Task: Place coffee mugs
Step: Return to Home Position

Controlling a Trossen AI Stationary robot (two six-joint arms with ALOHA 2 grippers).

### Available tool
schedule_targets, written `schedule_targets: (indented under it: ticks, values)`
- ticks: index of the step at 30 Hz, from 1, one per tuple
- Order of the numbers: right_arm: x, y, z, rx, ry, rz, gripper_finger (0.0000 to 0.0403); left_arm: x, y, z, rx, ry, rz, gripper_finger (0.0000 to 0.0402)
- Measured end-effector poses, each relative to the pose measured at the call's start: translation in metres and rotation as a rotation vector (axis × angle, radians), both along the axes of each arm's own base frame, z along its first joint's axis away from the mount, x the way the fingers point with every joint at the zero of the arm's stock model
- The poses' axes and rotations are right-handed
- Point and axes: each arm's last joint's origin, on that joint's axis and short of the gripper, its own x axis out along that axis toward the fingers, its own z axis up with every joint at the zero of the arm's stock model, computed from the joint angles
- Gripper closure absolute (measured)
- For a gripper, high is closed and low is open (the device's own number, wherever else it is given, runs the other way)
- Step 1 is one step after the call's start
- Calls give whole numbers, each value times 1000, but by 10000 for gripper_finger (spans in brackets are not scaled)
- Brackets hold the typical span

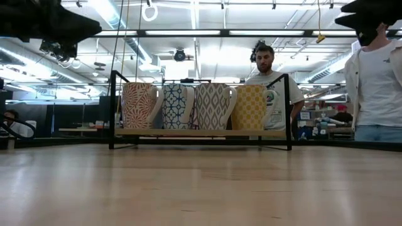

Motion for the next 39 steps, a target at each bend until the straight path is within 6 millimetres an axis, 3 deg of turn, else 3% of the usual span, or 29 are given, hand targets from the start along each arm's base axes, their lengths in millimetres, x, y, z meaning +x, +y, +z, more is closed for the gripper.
schedule_targets:
  ticks: [17, 39]
  values:
    - [35, -6, -44, 54, -41, 33, 253, 12, -2, -45, 12, 8, -5, 330]
    - [64, -10, -109, 104, -108, 81, 254, 11, -1, -44, 95, 19, 31, 391]
